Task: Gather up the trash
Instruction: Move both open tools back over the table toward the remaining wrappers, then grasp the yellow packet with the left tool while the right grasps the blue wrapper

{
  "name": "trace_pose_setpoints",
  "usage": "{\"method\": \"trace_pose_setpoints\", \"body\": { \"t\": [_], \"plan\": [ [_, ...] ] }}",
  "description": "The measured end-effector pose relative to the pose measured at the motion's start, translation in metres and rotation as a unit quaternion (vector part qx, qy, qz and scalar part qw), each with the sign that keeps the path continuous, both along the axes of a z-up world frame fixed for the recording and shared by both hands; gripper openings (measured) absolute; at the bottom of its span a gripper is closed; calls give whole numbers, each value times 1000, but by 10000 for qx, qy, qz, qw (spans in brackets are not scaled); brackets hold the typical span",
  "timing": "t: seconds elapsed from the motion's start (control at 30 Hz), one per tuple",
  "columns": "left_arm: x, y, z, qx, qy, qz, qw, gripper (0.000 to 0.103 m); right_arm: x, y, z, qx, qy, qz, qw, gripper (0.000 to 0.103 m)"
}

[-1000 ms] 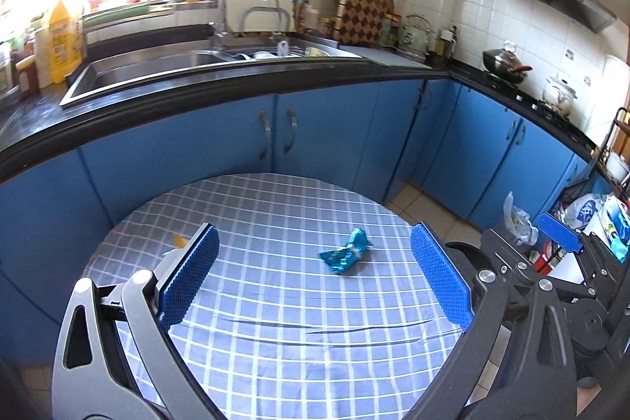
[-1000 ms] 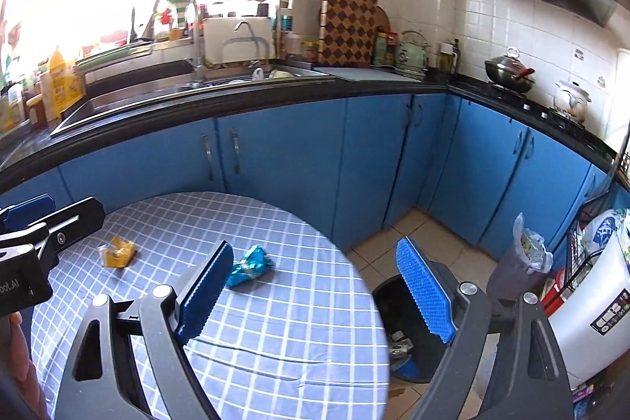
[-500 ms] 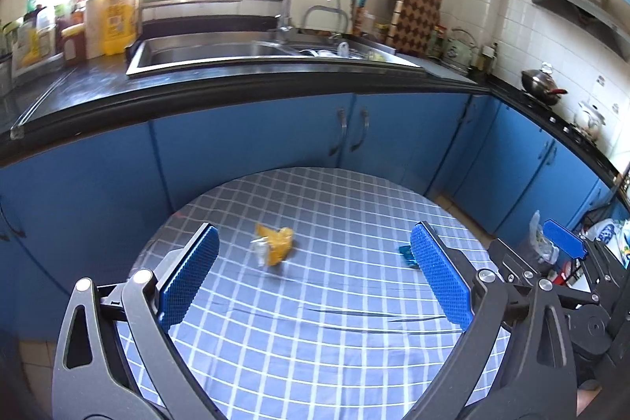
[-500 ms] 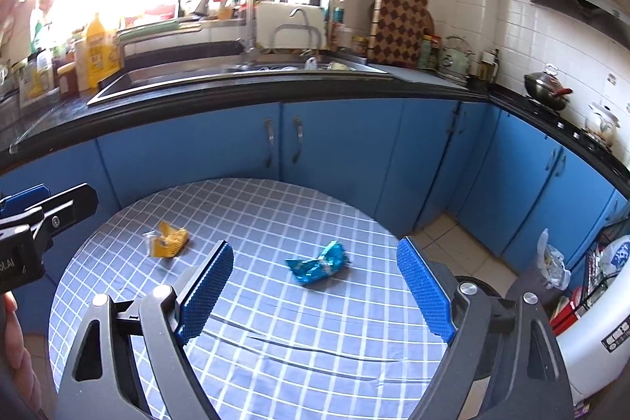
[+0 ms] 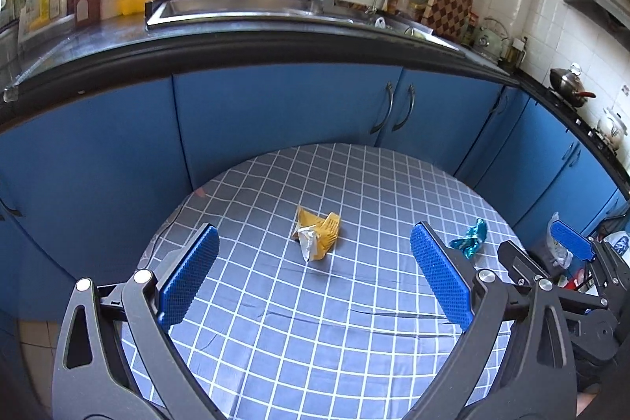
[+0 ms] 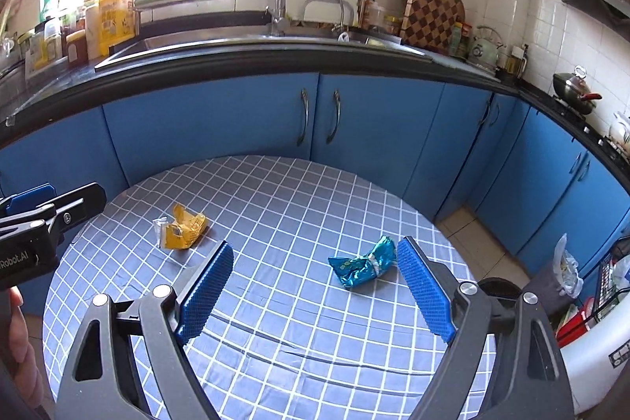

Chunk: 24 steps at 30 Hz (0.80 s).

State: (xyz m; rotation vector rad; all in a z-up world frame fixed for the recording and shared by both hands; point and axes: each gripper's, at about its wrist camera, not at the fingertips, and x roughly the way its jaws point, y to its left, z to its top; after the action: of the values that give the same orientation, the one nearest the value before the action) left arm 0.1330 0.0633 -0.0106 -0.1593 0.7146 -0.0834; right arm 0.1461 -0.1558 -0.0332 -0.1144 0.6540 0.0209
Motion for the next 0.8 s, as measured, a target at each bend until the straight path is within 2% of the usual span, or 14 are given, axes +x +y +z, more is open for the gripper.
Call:
{"method": "trace_pose_setpoints", "body": {
  "t": [0.8],
  "plan": [
    [63,-23,-53,240,398,-84,9989,97,58,-29,-53,255,498,-229,9982,83]
  ]
}}
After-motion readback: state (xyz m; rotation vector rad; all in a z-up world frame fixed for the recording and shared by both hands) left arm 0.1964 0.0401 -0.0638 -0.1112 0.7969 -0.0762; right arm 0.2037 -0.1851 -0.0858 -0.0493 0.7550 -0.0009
